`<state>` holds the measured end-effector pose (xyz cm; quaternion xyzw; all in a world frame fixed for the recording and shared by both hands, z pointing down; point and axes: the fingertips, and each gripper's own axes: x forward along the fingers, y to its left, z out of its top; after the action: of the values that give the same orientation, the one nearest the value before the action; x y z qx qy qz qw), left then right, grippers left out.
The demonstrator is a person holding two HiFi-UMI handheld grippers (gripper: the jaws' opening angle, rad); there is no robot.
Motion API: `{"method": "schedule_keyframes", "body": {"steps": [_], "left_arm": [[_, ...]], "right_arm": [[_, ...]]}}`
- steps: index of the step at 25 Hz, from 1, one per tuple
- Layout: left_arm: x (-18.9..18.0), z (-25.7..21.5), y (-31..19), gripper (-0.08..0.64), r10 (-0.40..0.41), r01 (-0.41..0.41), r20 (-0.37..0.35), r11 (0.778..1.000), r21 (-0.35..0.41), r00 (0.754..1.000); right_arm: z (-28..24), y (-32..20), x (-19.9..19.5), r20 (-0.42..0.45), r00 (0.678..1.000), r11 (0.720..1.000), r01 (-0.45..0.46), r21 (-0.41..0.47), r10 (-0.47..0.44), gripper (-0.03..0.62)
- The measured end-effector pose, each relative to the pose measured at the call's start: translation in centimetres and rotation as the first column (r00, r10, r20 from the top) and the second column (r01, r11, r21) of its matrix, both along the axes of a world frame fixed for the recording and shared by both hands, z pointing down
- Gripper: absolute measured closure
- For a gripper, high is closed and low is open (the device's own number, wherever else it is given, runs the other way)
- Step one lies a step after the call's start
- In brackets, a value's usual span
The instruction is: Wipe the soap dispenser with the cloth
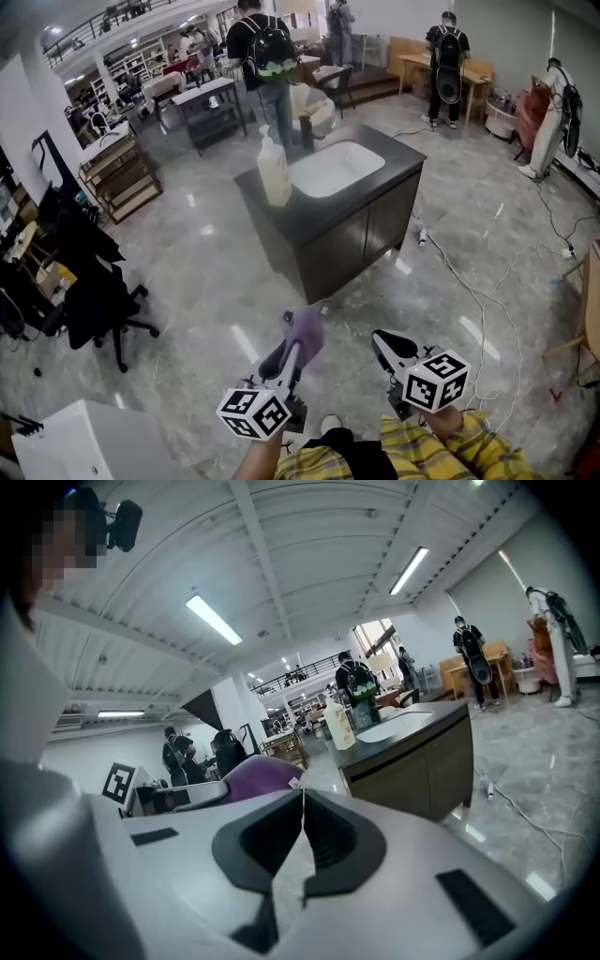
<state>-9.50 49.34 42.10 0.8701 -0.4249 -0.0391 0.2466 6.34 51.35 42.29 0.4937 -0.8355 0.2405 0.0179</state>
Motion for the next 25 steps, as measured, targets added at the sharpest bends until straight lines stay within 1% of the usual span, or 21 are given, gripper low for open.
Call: {"method": "schedule_keyframes", "body": {"steps": [7,12,20,22,25], "left_arm": [[-3.1,0.3,-5.3,0.494,0.028,-0.027,0.015,1.000,-0.010,1.000],[-4.0,1.3,-7.8,0.494,0.006,-0.006,0.003,0.999,-0.036,1.000],[-3.8,1.5,-14.0,0.494,-0.089,0.090,0.010,0.995,-0.039,0.996],[-2.9,1.3,-15.9,0.494,-0.114,0.114,0.011,0.993,-0.028,0.993],[-0.5,0.5,-19.1,0.494,-0.131,0.132,0.015,0.991,-0.007,0.991]], "right_arm": [[-0.1,-5.3,-3.7,-0.013,1.000,1.000,0.009,-0.011,-0.009,0.584],[1.4,-8.2,-4.6,-0.022,0.999,0.998,0.026,-0.054,-0.028,0.584],[1.4,-16.1,-3.2,-0.011,0.997,0.997,0.071,-0.043,-0.072,0.584],[1.2,-18.2,-2.3,-0.011,0.995,0.995,0.096,-0.034,-0.096,0.584],[0.5,-21.5,-0.3,-0.011,0.992,0.992,0.125,-0.014,-0.125,0.584]]}}
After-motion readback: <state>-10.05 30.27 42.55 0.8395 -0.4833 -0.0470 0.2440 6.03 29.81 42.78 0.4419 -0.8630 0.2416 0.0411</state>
